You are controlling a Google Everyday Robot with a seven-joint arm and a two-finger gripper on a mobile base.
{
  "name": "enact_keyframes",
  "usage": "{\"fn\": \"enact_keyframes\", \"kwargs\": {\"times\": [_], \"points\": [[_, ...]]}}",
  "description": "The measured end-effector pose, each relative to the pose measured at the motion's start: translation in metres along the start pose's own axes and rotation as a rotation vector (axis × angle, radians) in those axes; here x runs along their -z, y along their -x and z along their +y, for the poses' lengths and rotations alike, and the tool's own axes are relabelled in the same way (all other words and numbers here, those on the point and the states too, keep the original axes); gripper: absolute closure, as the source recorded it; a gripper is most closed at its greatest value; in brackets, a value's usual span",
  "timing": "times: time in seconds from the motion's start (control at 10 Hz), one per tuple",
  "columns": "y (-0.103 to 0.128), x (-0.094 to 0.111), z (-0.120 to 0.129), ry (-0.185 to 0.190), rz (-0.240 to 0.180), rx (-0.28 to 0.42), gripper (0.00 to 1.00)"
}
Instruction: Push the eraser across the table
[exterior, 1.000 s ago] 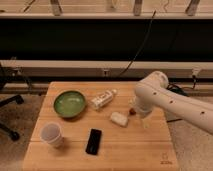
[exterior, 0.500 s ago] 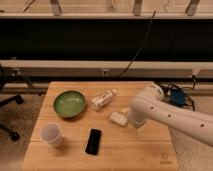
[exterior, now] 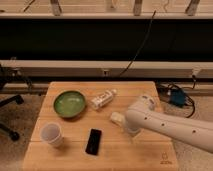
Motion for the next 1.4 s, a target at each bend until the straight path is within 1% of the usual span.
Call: {"fn": "enact_keyframes", "kwargs": {"times": [0.1,0.2,0.4,0.8,0.9,1.0,1.2,1.4], "points": [[0.004,-0.005,0.002,0.002,0.000,-0.003,0.29],[0.007,-0.008,0.002,0.005,-0.001,-0.001,0.38],[0.021,-0.014,0.002,0.013,-0.006,0.010,0.61],[0.053,-0.031,-0.006,0.051,-0.021,0.078,0.96],[0.062,-0.037,-0.007,0.068,-0.032,0.094,1.00],[0.069,-0.042,-0.010,0.074,-0.045,0.107,1.00],[0.076,-0.048,-0.011,0.086,-0.072,0.119,1.00],[0.084,-0.052,-0.014,0.088,-0.095,0.130,1.00]]}}
